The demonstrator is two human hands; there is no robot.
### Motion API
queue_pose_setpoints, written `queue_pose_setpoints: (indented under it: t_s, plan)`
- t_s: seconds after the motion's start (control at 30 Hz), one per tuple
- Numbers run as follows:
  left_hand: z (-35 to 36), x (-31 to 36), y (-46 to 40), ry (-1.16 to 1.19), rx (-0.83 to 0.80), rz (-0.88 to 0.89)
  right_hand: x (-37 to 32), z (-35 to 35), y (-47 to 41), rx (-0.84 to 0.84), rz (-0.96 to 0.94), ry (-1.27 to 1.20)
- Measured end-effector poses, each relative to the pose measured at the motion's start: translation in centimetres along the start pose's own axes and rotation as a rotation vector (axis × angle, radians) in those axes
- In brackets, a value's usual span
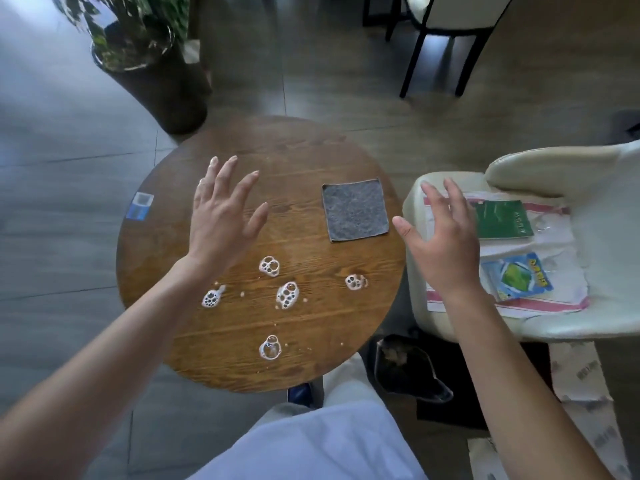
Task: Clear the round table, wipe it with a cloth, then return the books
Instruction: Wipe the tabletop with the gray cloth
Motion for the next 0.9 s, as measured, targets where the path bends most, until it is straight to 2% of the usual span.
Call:
queue_pose_setpoints:
  t_s: [0.23, 0.5, 0.67, 0.9]
  plan:
    - [6.3, 1.9, -7.4, 0.024, -0.122, -0.124, 5.6, 3.9, -10.0, -0.183, 0.05, 0.009]
    - [14.0, -0.4, -13.2, 0.072, -0.134, -0.279, 10.0, 10.9, -16.6, -0.307, 0.078, 0.022]
    - [18.9, 0.8, -14.8, 0.163, -0.272, -0.221, 11.5, 15.0, -18.1, -0.35, 0.092, 0.008]
    - [24.7, 1.7, -18.4, 0.038, -0.44, -0.17, 13.6, 19.6, -21.6, -0.399, 0.171, 0.016]
Point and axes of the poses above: each hand's wrist, its own y-axis away from the middle knuckle, its own z-axis out of the palm, x = y × z, the point moved 4 cm from there along -y, towards the middle knuckle, and after that the axes turned 15 degrees about -x, right-handed, at the moved point
